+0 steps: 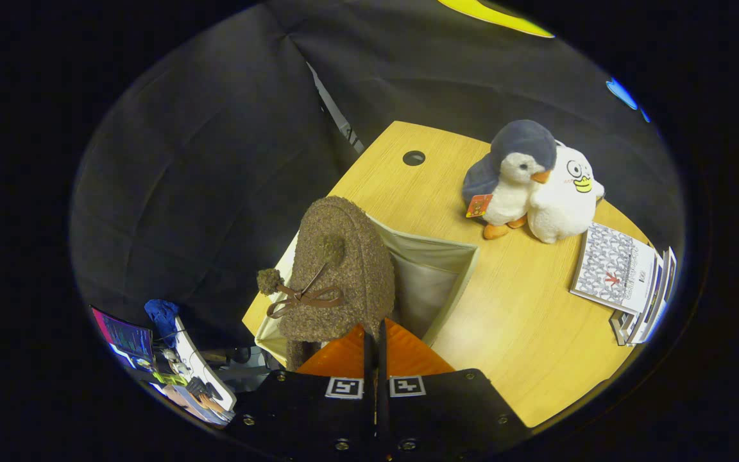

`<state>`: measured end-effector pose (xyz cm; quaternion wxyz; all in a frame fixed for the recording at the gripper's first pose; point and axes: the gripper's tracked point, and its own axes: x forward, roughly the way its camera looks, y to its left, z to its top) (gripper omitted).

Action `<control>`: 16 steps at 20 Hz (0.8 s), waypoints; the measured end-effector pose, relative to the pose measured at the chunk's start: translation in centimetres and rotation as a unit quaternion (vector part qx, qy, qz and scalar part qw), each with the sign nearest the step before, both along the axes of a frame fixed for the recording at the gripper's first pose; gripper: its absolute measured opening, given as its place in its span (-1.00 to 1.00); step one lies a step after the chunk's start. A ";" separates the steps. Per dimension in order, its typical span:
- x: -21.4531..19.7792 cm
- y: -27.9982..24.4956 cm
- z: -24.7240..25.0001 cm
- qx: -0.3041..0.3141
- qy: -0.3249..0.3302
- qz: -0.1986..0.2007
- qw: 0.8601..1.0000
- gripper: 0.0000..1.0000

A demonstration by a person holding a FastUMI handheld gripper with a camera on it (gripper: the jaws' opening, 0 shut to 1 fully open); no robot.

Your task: Open the storage box then place both shoes into the box .Put the left shoe in first, then the right shoe, with the right side of both shoes facing outward in a uniform manner.

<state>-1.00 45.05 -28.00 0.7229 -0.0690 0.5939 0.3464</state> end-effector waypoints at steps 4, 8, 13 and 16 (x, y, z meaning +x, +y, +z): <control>-0.6 1.2 -1.5 -0.008 0.014 0.011 1.000 -0.98; 1.1 2.1 0.8 0.007 -0.019 0.007 1.000 0.44; 2.5 1.0 4.3 0.043 -0.044 -0.020 0.998 0.94; 3.6 -1.4 7.1 0.058 -0.072 -0.043 0.995 0.94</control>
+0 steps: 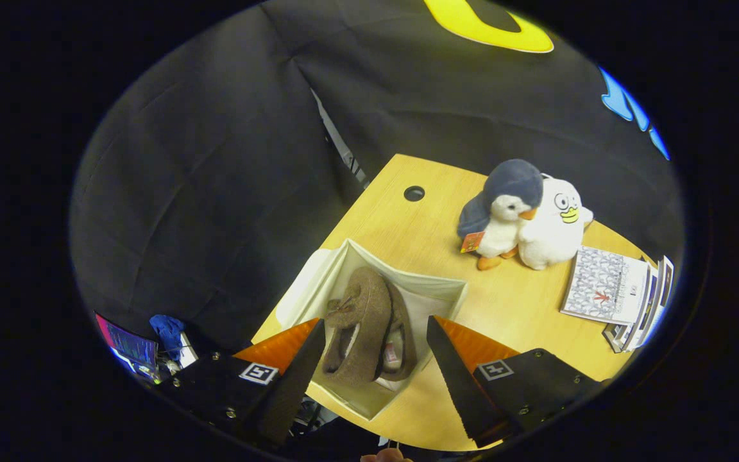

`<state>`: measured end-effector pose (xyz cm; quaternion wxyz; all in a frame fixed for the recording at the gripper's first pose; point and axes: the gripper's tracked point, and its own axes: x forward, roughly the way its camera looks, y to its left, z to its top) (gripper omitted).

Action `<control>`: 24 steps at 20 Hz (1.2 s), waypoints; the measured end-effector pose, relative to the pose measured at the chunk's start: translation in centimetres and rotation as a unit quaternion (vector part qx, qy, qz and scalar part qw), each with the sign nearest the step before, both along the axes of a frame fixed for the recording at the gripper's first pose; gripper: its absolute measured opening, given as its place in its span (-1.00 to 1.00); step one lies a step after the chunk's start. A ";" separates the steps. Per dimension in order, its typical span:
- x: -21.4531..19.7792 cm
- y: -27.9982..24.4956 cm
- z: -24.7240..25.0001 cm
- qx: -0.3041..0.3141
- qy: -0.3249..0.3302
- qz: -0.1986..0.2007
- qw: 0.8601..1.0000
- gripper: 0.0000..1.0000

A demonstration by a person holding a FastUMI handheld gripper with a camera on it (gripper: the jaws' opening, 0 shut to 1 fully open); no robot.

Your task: Open the storage box then place both shoes into the box .Put the left shoe in first, then the right shoe, with the right side of both shoes facing outward in a uniform manner.

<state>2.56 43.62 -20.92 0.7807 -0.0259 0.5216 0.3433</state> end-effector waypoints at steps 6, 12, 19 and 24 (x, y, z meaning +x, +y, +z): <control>3.7 -5.3 6.8 0.053 -0.106 -0.080 0.990 0.94; 6.9 -13.3 14.0 0.081 -0.277 -0.174 0.942 0.94; 7.1 -23.9 19.0 0.065 -0.407 -0.274 0.869 0.94; 5.7 -29.0 19.8 0.052 -0.447 -0.309 0.838 0.94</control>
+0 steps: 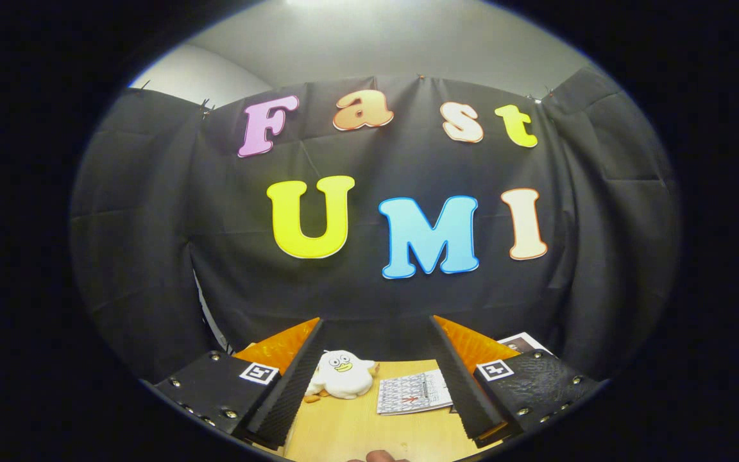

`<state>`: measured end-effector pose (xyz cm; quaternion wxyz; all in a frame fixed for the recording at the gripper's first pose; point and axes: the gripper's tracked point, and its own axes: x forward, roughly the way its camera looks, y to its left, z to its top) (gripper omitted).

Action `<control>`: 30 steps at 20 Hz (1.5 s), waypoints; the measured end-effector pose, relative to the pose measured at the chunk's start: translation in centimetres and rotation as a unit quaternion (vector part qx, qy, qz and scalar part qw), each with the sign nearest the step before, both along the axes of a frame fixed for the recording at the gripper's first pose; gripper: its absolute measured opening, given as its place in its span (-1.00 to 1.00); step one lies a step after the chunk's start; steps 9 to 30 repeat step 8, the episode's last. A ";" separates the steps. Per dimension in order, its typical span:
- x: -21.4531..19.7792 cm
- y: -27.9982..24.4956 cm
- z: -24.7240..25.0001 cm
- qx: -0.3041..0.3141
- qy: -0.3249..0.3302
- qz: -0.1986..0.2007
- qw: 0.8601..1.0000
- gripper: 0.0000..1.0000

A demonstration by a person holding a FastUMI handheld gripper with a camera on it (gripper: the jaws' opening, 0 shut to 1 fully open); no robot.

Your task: Open the storage box then place both shoes into the box .Put the left shoe in first, then the right shoe, with the right side of both shoes facing outward in a uniform manner.

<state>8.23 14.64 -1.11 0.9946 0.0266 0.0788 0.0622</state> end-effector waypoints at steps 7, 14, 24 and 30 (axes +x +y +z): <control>-1.6 -4.3 -1.0 0.002 -0.013 -0.017 1.000 0.93; -1.7 -4.6 -1.3 0.003 -0.009 -0.014 1.000 0.93; -1.7 -4.6 -1.3 0.003 -0.009 -0.014 1.000 0.93; -1.7 -4.6 -1.3 0.003 -0.009 -0.014 1.000 0.93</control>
